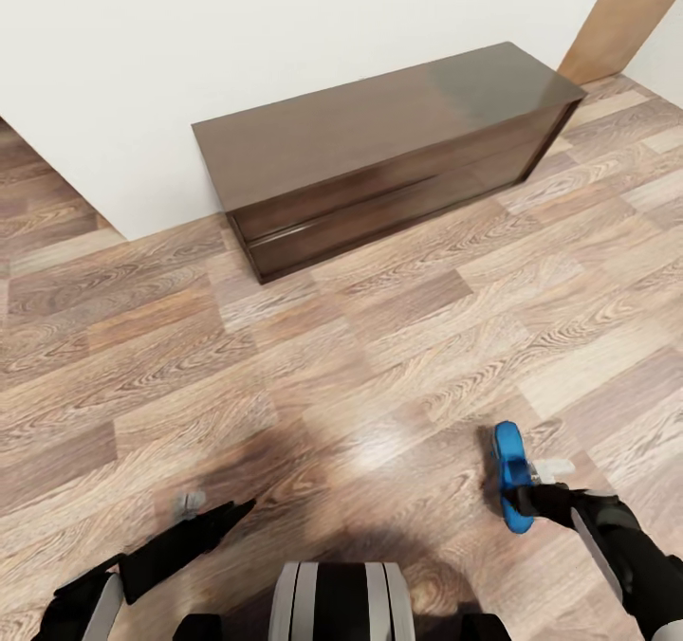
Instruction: In the bedroom, move the book from the bed onto either nightstand, and place the two sandals side by side next to the bed.
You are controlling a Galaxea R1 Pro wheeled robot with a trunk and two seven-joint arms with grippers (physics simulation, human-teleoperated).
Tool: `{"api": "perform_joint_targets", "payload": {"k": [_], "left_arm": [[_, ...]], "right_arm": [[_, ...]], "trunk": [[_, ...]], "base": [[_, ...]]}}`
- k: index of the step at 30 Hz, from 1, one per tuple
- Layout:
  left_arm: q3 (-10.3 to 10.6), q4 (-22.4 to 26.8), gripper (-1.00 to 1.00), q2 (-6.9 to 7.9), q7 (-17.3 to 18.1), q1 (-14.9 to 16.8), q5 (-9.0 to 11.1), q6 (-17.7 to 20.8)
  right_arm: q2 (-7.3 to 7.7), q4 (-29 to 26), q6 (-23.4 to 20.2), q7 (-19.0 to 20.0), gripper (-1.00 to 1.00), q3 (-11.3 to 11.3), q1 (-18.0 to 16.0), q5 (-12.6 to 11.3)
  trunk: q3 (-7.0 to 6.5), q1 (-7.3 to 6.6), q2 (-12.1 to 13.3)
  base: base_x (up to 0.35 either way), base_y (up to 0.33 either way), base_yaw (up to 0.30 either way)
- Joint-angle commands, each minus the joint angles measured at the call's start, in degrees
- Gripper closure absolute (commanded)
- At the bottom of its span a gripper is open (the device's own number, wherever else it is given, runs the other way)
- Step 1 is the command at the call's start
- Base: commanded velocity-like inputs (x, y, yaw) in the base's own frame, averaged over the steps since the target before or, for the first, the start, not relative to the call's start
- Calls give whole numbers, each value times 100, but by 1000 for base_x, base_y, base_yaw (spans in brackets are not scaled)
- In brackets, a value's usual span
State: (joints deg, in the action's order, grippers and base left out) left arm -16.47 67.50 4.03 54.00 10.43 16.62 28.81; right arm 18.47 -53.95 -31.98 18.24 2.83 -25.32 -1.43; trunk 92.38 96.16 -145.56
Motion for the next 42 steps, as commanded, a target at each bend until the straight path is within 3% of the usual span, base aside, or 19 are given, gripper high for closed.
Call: {"api": "perform_joint_targets", "payload": {"k": [1,3,4,5,11,15,21,24,27,36,42], "left_arm": [[1,-144,-100,44,12,3,34,-142],[9,-281,-100,70,13,3,19,-274],[11,-302,-100,73,13,3,13,-303],[14,-352,-100,83,13,3,-40,-440],[-16,-329,-100,177,47,8,-174,-643],[-19,-302,-100,336,67,19,-160,-663],[-14,-306,-100,359,73,20,-165,-672],[-7,-306,-100,355,286,20,-164,-668],[-4,-307,-100,351,487,20,-171,-668],[44,-326,-100,325,561,20,-192,-683],[50,-325,-100,319,567,20,-192,-684]], "right_arm": [[254,7,-47,190,100,11,1,-446],[495,39,-52,351,100,14,6,-930],[533,46,-53,374,100,16,7,-1038],[627,76,-54,431,100,21,16,-1380],[686,253,-54,652,100,56,45,-1745],[693,873,-54,1384,100,95,54,-1828],[693,1450,-23,2258,100,103,61,-1835],[693,1608,7,2646,100,103,69,-1836],[693,1774,19,2746,100,103,71,-1837],[686,2418,86,2773,100,112,71,-1852],[676,3251,928,2773,100,105,71,-1850]], "trunk": [[-20,-3,0],[-64,-8,3],[-86,-11,4],[-108,-13,6],[-241,-29,14],[-330,-39,19],[-463,-55,27],[-529,-62,31],[-596,-70,35],[-795,-93,47],[-928,-109,55]], "base": [[0,0,0],[0,0,0],[0,0,0],[0,0,0],[0,0,0],[0,0,0],[0,0,0],[0,0,0],[0,0,0],[0,0,0],[0,0,0]]}}
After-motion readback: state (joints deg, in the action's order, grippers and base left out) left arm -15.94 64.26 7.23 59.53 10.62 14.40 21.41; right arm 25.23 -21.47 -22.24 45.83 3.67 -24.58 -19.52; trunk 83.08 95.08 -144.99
